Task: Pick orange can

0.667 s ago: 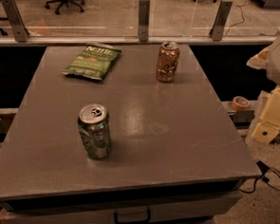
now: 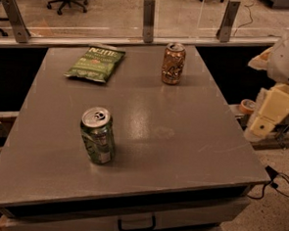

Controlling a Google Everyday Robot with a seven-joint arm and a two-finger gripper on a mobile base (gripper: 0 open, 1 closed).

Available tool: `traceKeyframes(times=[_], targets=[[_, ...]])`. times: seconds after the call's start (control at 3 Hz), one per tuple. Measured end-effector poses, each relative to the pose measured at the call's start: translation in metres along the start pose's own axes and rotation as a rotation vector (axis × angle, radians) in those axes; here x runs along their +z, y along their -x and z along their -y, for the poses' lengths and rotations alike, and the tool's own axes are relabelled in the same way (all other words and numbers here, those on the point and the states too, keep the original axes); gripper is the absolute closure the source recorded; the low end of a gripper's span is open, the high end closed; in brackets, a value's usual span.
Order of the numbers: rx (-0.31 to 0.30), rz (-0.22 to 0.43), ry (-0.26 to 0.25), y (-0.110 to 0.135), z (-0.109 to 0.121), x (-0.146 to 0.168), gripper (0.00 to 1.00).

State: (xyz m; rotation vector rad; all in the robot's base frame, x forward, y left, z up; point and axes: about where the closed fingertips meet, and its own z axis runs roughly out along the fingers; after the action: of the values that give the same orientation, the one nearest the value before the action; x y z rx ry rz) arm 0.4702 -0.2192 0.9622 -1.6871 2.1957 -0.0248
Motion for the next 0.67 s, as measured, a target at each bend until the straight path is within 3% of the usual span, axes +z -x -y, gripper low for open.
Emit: traceKeyframes(times=[0.67], targets=[[0.035, 0.307, -0.030, 0.030, 0.118, 0.112, 0.00]])
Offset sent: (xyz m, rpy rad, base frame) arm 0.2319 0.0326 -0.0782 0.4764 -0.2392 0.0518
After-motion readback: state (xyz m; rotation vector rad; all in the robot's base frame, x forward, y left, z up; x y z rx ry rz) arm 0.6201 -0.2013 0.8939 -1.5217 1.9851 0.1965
